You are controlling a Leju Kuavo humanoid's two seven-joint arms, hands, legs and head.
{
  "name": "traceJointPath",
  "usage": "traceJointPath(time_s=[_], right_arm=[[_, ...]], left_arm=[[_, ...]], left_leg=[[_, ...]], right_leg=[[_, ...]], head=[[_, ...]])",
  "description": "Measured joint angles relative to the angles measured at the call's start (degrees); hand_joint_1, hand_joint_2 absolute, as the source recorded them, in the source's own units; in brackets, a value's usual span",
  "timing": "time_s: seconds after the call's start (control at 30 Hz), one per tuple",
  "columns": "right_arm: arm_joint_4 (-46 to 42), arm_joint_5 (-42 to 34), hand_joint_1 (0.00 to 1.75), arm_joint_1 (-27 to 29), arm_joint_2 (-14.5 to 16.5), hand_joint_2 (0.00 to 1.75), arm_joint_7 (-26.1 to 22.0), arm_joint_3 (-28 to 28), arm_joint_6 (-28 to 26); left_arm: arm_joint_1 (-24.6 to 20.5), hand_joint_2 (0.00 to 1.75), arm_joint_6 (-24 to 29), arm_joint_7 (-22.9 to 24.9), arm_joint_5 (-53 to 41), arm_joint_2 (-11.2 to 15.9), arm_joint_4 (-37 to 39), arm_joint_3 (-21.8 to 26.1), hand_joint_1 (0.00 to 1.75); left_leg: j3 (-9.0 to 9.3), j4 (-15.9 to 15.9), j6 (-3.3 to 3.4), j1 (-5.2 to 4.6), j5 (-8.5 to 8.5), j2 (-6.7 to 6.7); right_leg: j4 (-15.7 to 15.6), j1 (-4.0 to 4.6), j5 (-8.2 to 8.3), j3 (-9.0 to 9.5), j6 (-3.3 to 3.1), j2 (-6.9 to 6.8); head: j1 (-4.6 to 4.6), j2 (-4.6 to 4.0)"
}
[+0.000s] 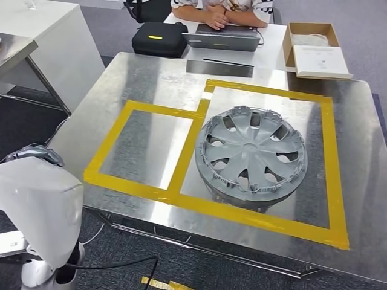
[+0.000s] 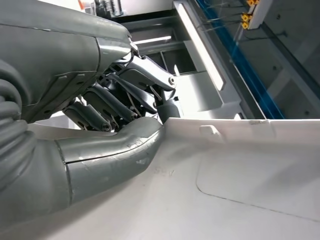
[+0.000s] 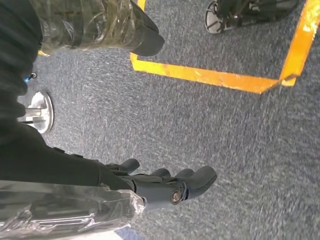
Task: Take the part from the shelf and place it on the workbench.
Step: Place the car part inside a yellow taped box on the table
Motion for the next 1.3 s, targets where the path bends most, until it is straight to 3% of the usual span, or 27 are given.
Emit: traceJointPath(time_s=[0.03, 0.1, 0.23, 0.33, 0.4, 0.43, 0.5, 0.57, 0.6, 0.7, 0.73, 0.8, 0.87, 0.9, 0.93, 0.97, 1.03, 1.07, 1.1, 1.2, 1.27, 1.3], right_arm=[[0.0, 0.0, 0.00, 0.0, 0.0, 1.75, 0.0, 0.0, 0.0], [0.0, 0.1, 0.00, 0.0, 0.2, 1.75, -0.1, 0.0, 0.0], [0.0, 0.1, 0.00, -0.1, 0.3, 1.75, -0.2, 0.0, 0.0], [0.0, 0.2, 0.00, -0.1, 0.3, 1.75, -0.2, 0.0, 0.0], [0.0, 0.2, 0.00, 0.1, 0.3, 1.75, -0.2, 0.0, 0.0], [0.0, 0.2, 0.00, 0.1, 0.3, 1.75, -0.2, 0.0, 0.0], [0.0, 0.4, 0.00, 0.1, 0.2, 1.75, -0.1, 0.0, 0.0], [0.0, 0.6, 0.00, -0.1, 0.2, 1.75, -0.2, 0.0, 0.2], [0.0, 0.7, 0.00, -0.1, 0.2, 1.75, -0.2, 0.0, 0.2], [0.0, 1.1, 0.00, -0.1, 0.2, 1.75, -0.2, 0.0, 0.4], [0.0, 1.2, 0.00, -0.1, 0.2, 1.75, -0.2, 0.0, 0.5], [0.0, 1.4, 0.00, -0.2, 0.2, 1.75, -0.2, 0.0, 0.8], [0.0, 1.6, 0.00, -0.1, 0.2, 1.75, -0.2, 0.0, 0.8], [0.0, 1.7, 0.00, -0.1, 0.2, 1.75, -0.2, 0.0, 0.8], [0.0, 1.9, 0.00, -0.1, 0.2, 1.75, -0.2, 0.0, 0.8], [0.0, 2.0, 0.00, -0.1, 0.2, 1.75, -0.2, 0.1, 0.8], [0.0, 2.2, 0.00, -0.2, 0.1, 1.75, -0.2, 0.1, 1.0], [0.0, 2.4, 0.00, -0.3, 0.1, 1.75, -0.2, 0.2, 1.1], [0.0, 2.5, 0.00, -0.3, 0.1, 1.75, -0.2, 0.2, 1.1], [0.0, 2.7, 0.00, -0.4, 0.1, 1.75, -0.2, 0.2, 1.2], [0.0, 2.9, 0.00, -0.5, 0.1, 1.75, -0.2, 0.3, 1.2], [0.0, 3.0, 0.00, -0.5, 0.1, 1.75, -0.2, 0.4, 1.2]], left_arm=[[-0.2, 1.75, 0.1, 0.1, 0.0, 0.0, 0.1, 0.0, 1.75], [-0.6, 1.75, 0.1, 0.3, 0.0, 0.0, 0.2, 0.0, 1.75], [-1.1, 1.75, 0.1, 0.5, 0.5, -0.1, 0.4, 0.0, 1.75], [-1.5, 1.75, 0.2, 0.7, 0.6, -0.1, 0.6, 0.1, 1.75], [-1.5, 1.75, 0.3, 1.1, 0.9, -0.1, 0.9, 0.1, 1.75], [-1.5, 1.75, 0.4, 1.3, 1.1, -0.1, 1.0, 0.2, 1.75], [-1.8, 1.75, 0.6, 1.6, 1.5, 0.0, 1.4, 0.4, 1.75], [-2.4, 1.75, 1.1, 1.9, 1.8, 0.1, 1.9, 0.8, 1.75], [-2.9, 1.75, 1.4, 2.2, 2.0, 0.1, 2.2, 1.1, 1.75], [-5.1, 1.75, 1.9, 3.5, 3.7, 0.4, 4.1, 2.5, 1.75], [-6.1, 1.75, 1.9, 4.0, 4.6, 0.5, 4.8, 3.2, 1.75], [-7.8, 1.75, 1.6, 4.6, 6.0, 0.8, 6.4, 4.6, 1.75], [-8.8, 1.75, 1.3, 5.0, 7.0, 1.1, 7.7, 5.6, 1.75], [-9.2, 1.75, 1.0, 5.2, 7.8, 1.2, 8.4, 6.1, 1.75], [-9.9, 1.75, 0.6, 5.5, 8.7, 1.4, 9.2, 6.6, 1.75], [-10.8, 1.75, 0.2, 5.8, 9.5, 1.6, 10.1, 7.1, 1.75], [-13.2, 1.75, -1.0, 6.0, 10.6, 2.2, 12.0, 8.4, 1.75], [-14.5, 1.75, -1.8, 6.0, 11.0, 2.6, 13.0, 9.1, 1.75], [-15.6, 1.75, -2.5, 6.1, 11.3, 3.0, 14.0, 9.7, 1.75], [-17.9, 1.75, -4.0, 6.2, 11.7, 3.8, 16.4, 11.1, 1.75], [-19.3, 1.75, -5.2, 6.2, 11.6, 4.1, 18.2, 12.0, 1.75], [-20.2, 1.75, -5.9, 6.2, 11.5, 4.3, 19.2, 12.4, 1.75]], left_leg=[[1.22, -3.3, 0.60, -0.22, 1.44, 0.02], [2.52, -7.0, 1.42, -0.60, 2.40, 0.00], [3.09, -8.7, 1.65, -0.23, 3.54, 0.03], [3.18, -9.2, 1.83, -0.02, 3.87, 0.10], [3.10, -9.2, 1.83, -0.01, 3.86, 0.11], [3.10, -9.1, 1.80, 0.01, 3.85, 0.09], [3.21, -9.1, 1.57, 0.06, 3.75, 0.05], [3.13, -8.7, 1.00, -0.16, 3.60, -0.02], [3.05, -8.6, 0.66, -0.27, 3.62, -0.05], [2.89, -8.4, -0.20, -0.15, 3.60, -0.08], [2.55, -7.6, -0.51, -0.05, 2.89, -0.06], [0.43, -2.6, -1.11, 0.13, -0.19, 0.00], [-2.90, 4.7, -1.47, 0.23, -3.46, 0.01], [-3.92, 6.9, -1.52, 0.27, -3.87, 0.01], [-4.06, 7.2, -1.49, 0.30, -3.23, 0.02], [-3.12, 5.2, -1.37, 0.33, -1.53, 0.02], [0.42, -2.1, -0.95, 0.26, 2.39, 0.01], [1.93, -5.5, -0.71, 0.18, 3.47, 0.01], [2.73, -7.4, -0.52, 0.07, 3.81, 0.01], [2.90, -8.7, 0.17, 0.03, 3.73, 0.04], [2.98, -9.1, 0.88, 0.27, 4.02, 0.06], [2.99, -9.2, 1.14, 0.35, 4.10, 0.08]], right_leg=[[0.0, 0.14, -0.05, 0.09, 0.04, 0.04], [0.0, 0.25, -0.16, -0.06, 0.41, 0.02], [1.2, 0.17, -1.27, -0.85, 1.76, -0.06], [10.1, -0.13, -6.11, -5.05, 2.72, -0.05], [15.1, -0.38, -7.60, -7.44, 3.21, -0.07], [14.7, -0.50, -6.75, -7.21, 3.39, -0.09], [8.0, -0.78, -3.00, -3.80, 3.58, -0.15], [1.1, -0.84, -0.76, -0.19, 3.24, -0.08], [-0.3, -0.77, -0.56, 0.61, 2.89, -0.02], [-0.7, -0.65, -0.36, 0.79, 1.62, 0.06], [-0.8, -0.70, -0.21, 0.82, 1.22, 0.03], [-1.0, -0.82, 0.02, 0.84, 0.63, -0.02], [-1.0, -0.81, 0.04, 0.78, 0.47, -0.05], [-1.0, -0.81, 0.04, 0.78, 0.46, -0.05], [-1.0, -0.80, 0.04, 0.79, 0.47, -0.05], [-1.0, -0.80, 0.04, 0.85, 0.48, -0.04], [-0.9, -0.70, -0.01, 0.96, 0.60, -0.01], [-0.8, -0.60, -0.02, 0.88, 0.79, 0.01], [-0.8, -0.52, 0.00, 0.72, 1.05, 0.01], [-0.9, -0.50, 0.09, 0.27, 2.04, -0.03], [1.1, -0.51, -1.39, -0.81, 2.53, -0.07], [3.9, -0.53, -2.95, -2.18, 2.67, -0.08]], head=[[0.04, 0.00], [-0.04, 0.00], [-0.10, 0.01], [0.10, 0.00], [0.07, 0.00], [0.09, 0.00], [0.09, 0.00], [0.07, 0.00], [0.03, 0.00], [-0.04, 0.00], [-0.12, 0.00], [-0.30, 0.00], [-0.38, 0.00], [-0.39, 0.00], [-0.38, 0.00], [-0.38, 0.00], [-0.37, 0.00], [-0.37, 0.00], [-0.32, 0.00], [-0.30, 0.00], [-0.10, 0.01], [0.01, 0.01]])
